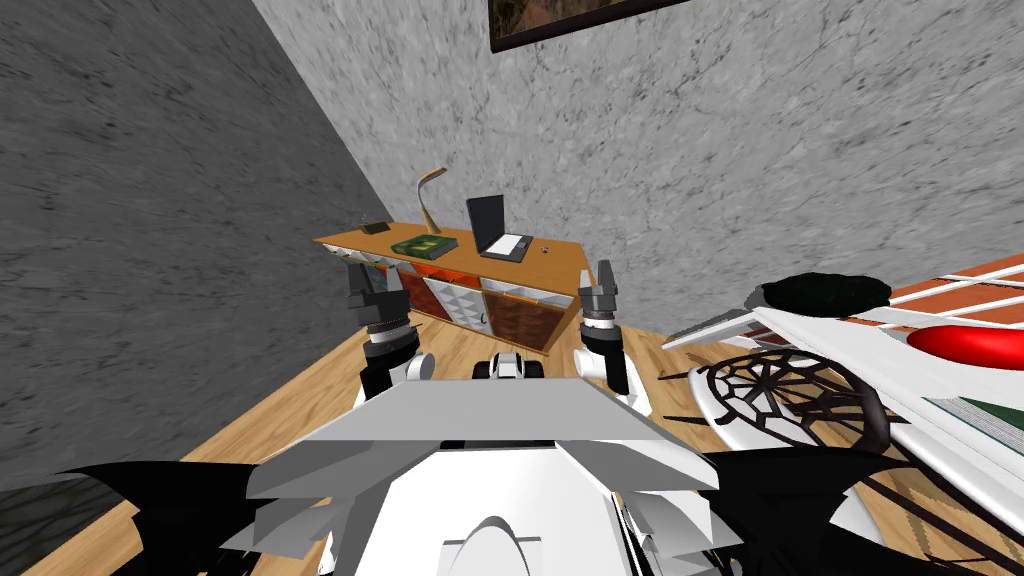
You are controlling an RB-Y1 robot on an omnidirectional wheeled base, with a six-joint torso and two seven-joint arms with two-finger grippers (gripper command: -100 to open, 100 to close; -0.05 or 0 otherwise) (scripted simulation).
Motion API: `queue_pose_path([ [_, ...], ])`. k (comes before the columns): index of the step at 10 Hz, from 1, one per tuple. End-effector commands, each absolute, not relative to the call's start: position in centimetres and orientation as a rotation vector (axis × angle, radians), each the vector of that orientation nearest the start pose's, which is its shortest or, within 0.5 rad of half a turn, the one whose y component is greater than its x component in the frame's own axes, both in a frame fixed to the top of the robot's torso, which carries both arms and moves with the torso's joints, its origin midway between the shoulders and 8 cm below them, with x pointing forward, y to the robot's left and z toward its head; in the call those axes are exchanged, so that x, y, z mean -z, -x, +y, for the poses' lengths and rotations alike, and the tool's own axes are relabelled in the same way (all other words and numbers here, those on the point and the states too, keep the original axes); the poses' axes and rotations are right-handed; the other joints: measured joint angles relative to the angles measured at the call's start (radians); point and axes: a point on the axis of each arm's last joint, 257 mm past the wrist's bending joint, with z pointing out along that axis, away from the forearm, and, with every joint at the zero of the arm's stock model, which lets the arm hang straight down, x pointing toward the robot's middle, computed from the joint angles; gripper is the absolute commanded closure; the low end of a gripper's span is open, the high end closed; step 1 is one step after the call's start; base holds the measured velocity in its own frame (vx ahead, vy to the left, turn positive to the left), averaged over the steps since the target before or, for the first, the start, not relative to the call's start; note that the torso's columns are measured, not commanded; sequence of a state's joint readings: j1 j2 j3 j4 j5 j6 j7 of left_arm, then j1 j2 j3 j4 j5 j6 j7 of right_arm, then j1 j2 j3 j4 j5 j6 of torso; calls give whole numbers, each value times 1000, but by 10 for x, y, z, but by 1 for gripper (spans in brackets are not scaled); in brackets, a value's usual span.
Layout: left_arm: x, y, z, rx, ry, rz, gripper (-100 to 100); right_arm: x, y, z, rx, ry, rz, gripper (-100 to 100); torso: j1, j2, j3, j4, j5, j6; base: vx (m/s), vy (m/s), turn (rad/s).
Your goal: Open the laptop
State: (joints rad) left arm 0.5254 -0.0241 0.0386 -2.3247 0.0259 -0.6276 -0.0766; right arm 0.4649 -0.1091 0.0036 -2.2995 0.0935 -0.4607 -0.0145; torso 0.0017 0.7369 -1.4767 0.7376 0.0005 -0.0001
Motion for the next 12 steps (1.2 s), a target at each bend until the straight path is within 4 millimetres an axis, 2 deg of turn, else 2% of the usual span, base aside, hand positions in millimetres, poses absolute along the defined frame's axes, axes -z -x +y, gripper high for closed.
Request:
queue_pose_path([
  [1,-59,-306,293,1225,537,490,0,-27,-362,-244,-1224,-441,803,-100,0,-3,-1,-1,0,0,14,174,-40],
  [3,-59,-306,293,1225,537,490,0,-18,-374,-236,-1166,-353,865,-100,-5,-1,0,0,-2,0,9,195,-71],
  [4,-59,-306,293,1225,537,490,0,-17,-374,-234,-1151,-338,876,-100,1,0,0,0,0,0,10,196,-47],
  [7,-59,-306,293,1225,536,490,0,-6,-388,-225,-1076,-233,941,-100,-5,2,1,1,-1,0,3,171,-60],
  [12,-59,-306,293,1225,537,490,0,9,-406,-215,-963,-92,1020,-100,0,1,1,0,0,0,4,177,-54],
])
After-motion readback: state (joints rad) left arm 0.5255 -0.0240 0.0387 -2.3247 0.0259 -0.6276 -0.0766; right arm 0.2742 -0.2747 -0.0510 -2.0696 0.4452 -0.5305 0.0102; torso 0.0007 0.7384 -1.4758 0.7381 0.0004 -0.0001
